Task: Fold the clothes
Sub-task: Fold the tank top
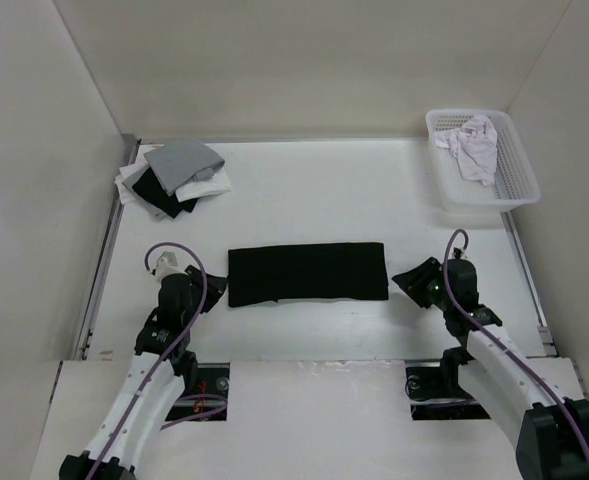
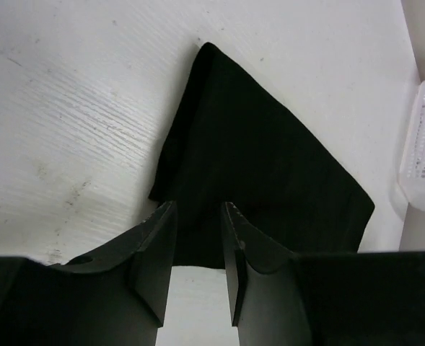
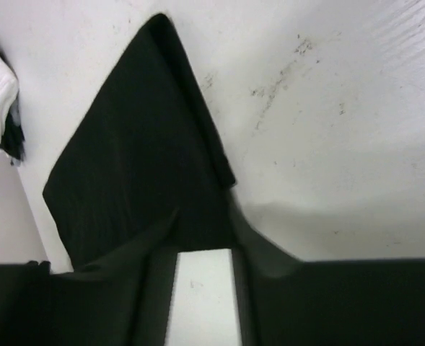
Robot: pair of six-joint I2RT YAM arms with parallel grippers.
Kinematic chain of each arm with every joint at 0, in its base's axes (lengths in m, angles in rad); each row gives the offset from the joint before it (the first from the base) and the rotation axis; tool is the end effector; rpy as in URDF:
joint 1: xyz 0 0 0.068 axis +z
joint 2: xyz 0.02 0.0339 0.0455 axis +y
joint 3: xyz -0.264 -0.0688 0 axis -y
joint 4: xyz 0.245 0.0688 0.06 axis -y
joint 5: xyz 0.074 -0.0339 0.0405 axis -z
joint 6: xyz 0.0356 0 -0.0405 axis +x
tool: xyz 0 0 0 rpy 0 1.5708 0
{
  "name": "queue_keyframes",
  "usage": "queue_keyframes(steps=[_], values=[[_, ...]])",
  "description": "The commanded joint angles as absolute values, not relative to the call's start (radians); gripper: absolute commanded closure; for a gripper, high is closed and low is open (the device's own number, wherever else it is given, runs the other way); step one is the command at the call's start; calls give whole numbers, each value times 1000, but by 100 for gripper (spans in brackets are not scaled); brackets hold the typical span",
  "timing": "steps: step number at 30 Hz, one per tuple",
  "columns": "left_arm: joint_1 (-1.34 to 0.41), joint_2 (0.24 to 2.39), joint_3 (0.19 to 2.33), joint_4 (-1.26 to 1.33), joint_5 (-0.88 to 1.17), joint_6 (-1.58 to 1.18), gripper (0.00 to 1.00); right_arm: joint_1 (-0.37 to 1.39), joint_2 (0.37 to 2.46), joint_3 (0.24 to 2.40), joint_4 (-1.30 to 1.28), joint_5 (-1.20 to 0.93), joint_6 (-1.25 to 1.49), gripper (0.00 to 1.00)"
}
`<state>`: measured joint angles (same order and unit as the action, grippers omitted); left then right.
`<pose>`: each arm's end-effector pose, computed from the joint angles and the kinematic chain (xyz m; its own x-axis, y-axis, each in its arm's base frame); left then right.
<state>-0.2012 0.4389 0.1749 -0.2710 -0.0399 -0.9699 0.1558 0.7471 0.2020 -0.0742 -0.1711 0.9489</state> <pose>0.1252 -0.0241 0.1638 -0.4194 -0.7556 -0.5032 -0.3182 0.6415 -0.6981 0.1529 0.0302 0.1538 -0.5697 0.7212 -0.3941 0.2972 0.6278 0.7194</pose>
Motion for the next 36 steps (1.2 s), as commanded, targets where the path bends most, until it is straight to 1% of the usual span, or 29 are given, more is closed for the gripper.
queue_keyframes(steps=[1,3,8,11,14,15,16,18,19,20,23,26,28,32,36], values=[[-183,452,213,-209,-31,-971,70,142,753,253,-37,-100,916,55],[-183,477,222,-174,-31,-971,70,137,836,291,-20,-69,873,50],[-211,575,218,-59,-18,-979,71,183,1107,376,113,-130,833,50],[-217,613,209,-5,-9,-982,71,199,1236,420,159,-175,833,49],[-211,646,207,34,11,-982,72,206,1328,434,212,-189,867,52],[-208,652,209,44,18,-982,72,209,1353,440,228,-195,882,55],[-205,655,212,52,24,-982,73,215,1368,443,244,-195,891,61],[-200,657,222,66,37,-982,73,222,1394,446,270,-187,917,88],[-200,657,230,69,41,-982,73,222,1382,439,281,-178,933,97],[-205,655,236,71,41,-982,73,222,1352,427,282,-158,939,100],[-238,669,250,83,40,-983,73,211,1180,394,194,-66,928,100],[-290,698,255,116,28,-992,73,205,972,414,10,7,873,100],[-329,722,255,153,18,-1006,73,208,867,465,-125,57,833,100],[-401,765,262,207,-5,-1028,73,260,807,589,-282,112,779,100],[-464,779,273,242,-18,-1037,72,410,885,733,-385,201,750,99]])
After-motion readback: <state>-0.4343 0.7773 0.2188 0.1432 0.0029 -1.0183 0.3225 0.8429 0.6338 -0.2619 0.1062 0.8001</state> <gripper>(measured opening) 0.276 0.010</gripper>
